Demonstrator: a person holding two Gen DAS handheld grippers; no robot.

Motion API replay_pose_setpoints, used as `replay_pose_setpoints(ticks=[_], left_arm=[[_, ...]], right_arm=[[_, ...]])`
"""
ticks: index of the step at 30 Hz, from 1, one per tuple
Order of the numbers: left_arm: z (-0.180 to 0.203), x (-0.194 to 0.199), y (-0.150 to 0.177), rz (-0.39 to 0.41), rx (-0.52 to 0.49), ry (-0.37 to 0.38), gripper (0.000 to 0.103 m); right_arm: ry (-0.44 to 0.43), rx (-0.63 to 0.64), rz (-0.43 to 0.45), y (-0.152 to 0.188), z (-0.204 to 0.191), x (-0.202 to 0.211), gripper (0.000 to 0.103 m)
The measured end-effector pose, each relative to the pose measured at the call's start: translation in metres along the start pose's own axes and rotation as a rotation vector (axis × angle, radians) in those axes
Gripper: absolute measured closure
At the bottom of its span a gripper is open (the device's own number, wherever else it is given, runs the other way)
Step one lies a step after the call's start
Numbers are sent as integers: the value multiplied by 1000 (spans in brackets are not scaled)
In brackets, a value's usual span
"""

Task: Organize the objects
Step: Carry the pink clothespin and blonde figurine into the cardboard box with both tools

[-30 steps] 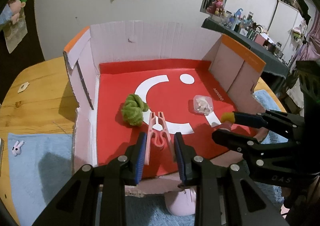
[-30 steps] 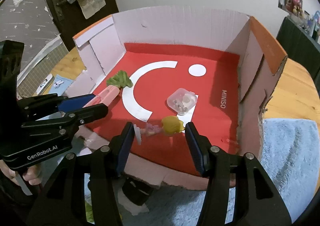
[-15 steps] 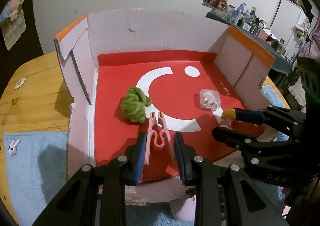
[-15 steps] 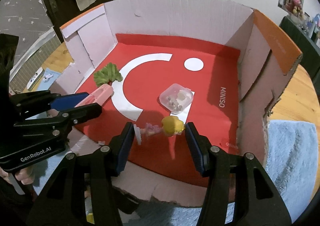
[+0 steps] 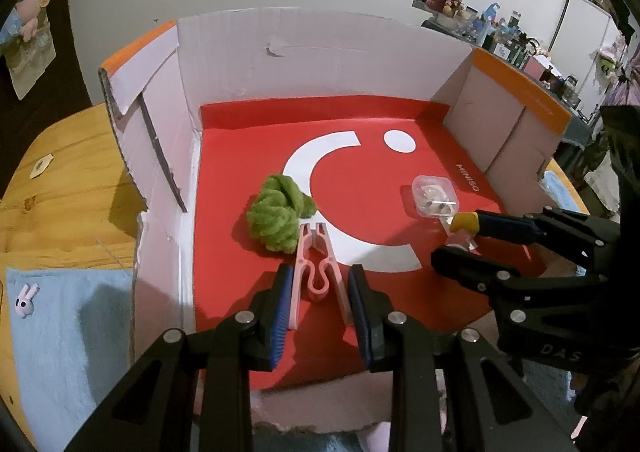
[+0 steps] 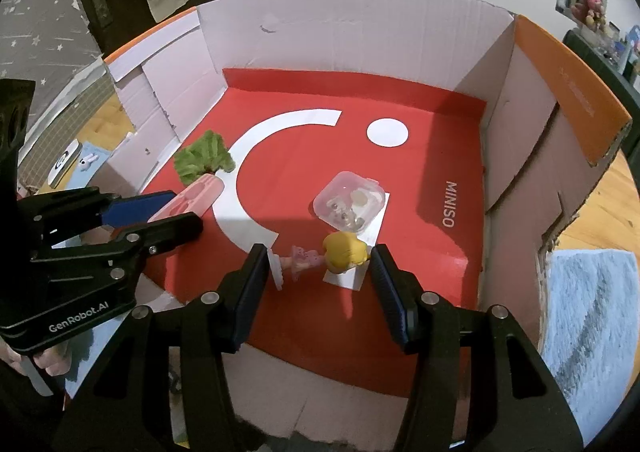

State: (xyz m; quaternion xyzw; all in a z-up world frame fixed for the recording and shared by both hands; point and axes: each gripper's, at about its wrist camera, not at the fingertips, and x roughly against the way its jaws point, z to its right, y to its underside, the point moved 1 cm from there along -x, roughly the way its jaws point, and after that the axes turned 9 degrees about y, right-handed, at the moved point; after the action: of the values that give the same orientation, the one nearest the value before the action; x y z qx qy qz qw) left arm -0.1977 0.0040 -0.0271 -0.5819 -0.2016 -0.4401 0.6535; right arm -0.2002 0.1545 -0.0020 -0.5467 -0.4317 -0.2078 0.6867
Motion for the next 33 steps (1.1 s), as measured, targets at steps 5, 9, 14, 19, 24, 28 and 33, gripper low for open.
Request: replay_pose_setpoints(ticks=[5, 9, 14, 19, 24, 28, 33], left_arm=[[-2, -3, -3, 1, -2, -9, 74], [-2, -4, -4, 1, -2, -9, 74], [-2, -4, -4, 1, -2, -9, 73], [-3, -5, -5, 2, 2, -6, 73], [-3, -6, -6, 3, 1, -9, 73], [-3, -6, -6, 4, 0, -10, 73], [-2, -6, -4, 7, -1, -15, 73]], right_arm=[[4, 0, 7, -3, 0, -3, 52], [3, 0, 10, -3, 0, -4, 52], [-2, -5, 11, -3, 1, -5, 52], [-7, -11, 12, -3, 3, -4, 52], [-14, -18, 14, -4, 3, -4, 51], [-13, -17, 15, -4, 3, -3, 51], [-16, -19, 16, -4, 3, -3, 51]])
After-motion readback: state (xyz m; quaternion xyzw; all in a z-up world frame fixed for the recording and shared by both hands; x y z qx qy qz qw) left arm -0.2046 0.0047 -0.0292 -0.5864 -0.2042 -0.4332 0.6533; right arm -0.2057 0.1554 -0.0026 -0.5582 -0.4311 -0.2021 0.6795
